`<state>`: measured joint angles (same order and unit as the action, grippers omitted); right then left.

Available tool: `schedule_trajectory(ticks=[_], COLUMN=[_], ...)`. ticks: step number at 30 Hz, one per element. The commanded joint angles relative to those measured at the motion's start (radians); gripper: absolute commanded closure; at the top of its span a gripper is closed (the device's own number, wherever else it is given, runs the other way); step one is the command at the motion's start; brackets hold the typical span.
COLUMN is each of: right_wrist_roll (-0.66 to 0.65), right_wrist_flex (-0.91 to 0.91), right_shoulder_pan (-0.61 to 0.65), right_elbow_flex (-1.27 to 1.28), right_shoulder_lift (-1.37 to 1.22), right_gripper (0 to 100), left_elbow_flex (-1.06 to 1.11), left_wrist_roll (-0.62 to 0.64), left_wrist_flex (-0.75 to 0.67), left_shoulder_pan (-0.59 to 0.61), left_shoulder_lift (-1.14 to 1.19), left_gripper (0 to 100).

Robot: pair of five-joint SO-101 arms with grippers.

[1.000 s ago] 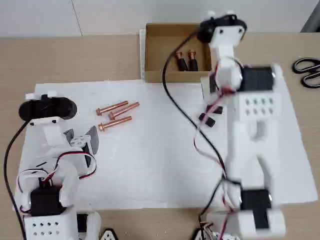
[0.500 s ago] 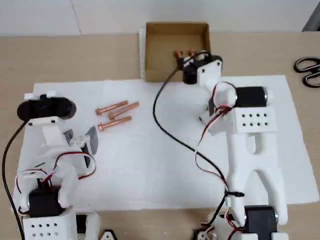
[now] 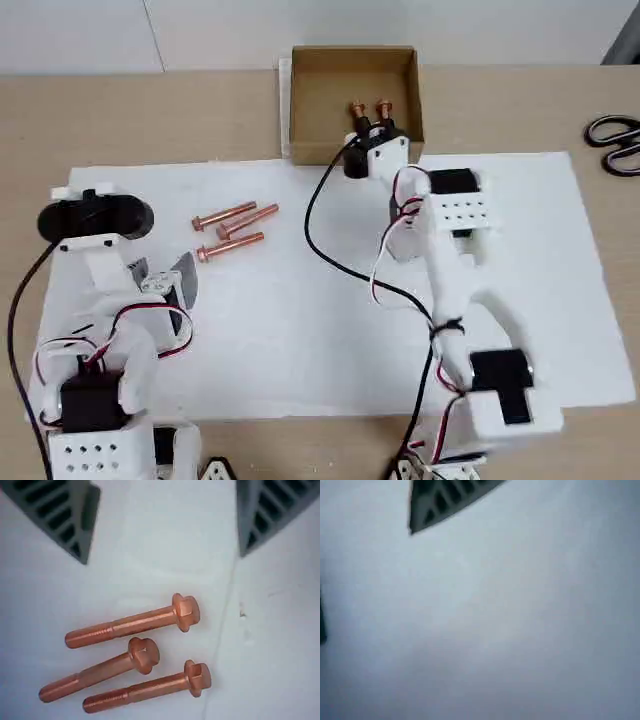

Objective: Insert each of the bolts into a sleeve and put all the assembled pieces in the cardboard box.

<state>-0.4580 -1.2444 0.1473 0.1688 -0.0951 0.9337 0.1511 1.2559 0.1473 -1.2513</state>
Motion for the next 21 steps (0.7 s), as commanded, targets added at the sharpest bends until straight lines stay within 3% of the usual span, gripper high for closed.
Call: schedule_trajectory(ticks=[1, 14, 21], right_wrist_roll=[-0.009, -0.009, -0.008], right_wrist_flex=[0.031, 0.028, -0.024], right_shoulder_pan=[0.008, 0.013, 0.013], right_elbow_flex=[-0.092, -0.341, -0.342], right_shoulder_lift=[-0.073, -0.392, -0.395], right_gripper=[77.6, 77.7, 93.1], left_elbow_flex=[0.013, 0.030, 0.033], left_wrist_roll=[-0.006, -0.006, -0.006], left_wrist_flex=[0.000, -0.002, -0.021], left_shoulder_pan=[0.006, 0.006, 0.005], left_shoulder_lift=[-0.009, -0.009, -0.009], left_gripper=[81, 81, 82])
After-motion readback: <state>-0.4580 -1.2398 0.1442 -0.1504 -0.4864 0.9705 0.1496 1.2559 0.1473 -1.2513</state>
